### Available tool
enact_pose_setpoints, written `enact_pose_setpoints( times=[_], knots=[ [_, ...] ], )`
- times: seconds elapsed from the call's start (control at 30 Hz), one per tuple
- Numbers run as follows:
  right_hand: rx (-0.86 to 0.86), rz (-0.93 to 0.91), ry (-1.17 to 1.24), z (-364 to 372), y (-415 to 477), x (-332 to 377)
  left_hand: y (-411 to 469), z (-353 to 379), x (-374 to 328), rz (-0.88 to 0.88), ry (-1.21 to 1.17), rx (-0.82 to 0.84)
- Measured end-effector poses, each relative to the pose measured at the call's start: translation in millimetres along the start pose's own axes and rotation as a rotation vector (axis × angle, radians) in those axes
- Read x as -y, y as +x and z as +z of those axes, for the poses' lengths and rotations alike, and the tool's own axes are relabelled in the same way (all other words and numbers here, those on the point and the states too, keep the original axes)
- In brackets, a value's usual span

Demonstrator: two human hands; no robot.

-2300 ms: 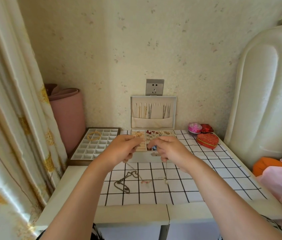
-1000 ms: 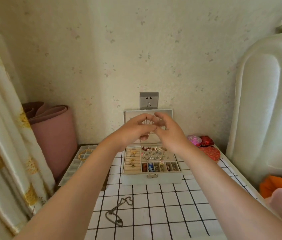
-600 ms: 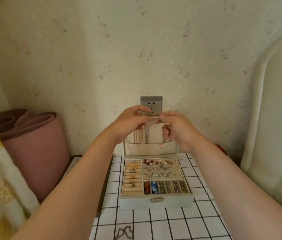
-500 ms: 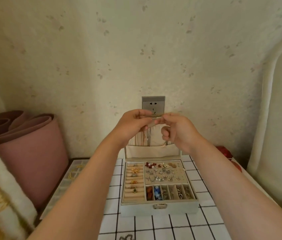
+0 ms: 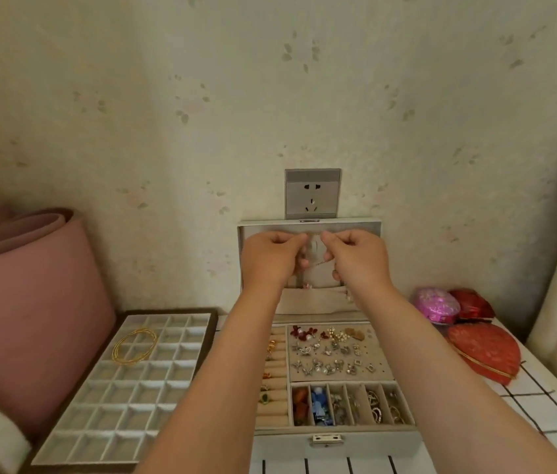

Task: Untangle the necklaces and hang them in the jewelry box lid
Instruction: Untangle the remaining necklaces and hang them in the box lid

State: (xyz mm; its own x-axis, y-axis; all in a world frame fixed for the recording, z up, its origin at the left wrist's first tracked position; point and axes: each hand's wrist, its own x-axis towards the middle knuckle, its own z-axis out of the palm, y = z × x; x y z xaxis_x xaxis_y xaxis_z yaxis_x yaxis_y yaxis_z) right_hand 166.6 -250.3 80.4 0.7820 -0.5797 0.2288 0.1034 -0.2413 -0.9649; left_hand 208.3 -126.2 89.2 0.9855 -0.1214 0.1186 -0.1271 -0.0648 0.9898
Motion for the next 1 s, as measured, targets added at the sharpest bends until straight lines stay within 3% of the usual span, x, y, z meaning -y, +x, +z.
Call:
enact_pose_setpoints(
  times=[0.2, 0.37, 0.63, 0.83, 1.0],
  knots=[
    [-0.203, -0.037, -0.036, 8, 6, -7, 2, 14, 8, -0.005, 0.051, -0.095],
    [-0.151, -0.081, -0.237, 1, 6, -8, 2, 17, 18, -0.007, 0.108, -0.102],
    [0.04, -0.039, -0.428, -3, 1, -15, 3, 13, 22, -0.027, 0.201, -0.042],
    [0.312, 0.103, -0.604, -2, -6, -13, -7, 10, 17, -0.11, 0.191, 0.166],
    [0.43, 0.089, -0.618, 1, -9, -12, -9, 8, 14, -0.047, 0.227, 0.174]
  ],
)
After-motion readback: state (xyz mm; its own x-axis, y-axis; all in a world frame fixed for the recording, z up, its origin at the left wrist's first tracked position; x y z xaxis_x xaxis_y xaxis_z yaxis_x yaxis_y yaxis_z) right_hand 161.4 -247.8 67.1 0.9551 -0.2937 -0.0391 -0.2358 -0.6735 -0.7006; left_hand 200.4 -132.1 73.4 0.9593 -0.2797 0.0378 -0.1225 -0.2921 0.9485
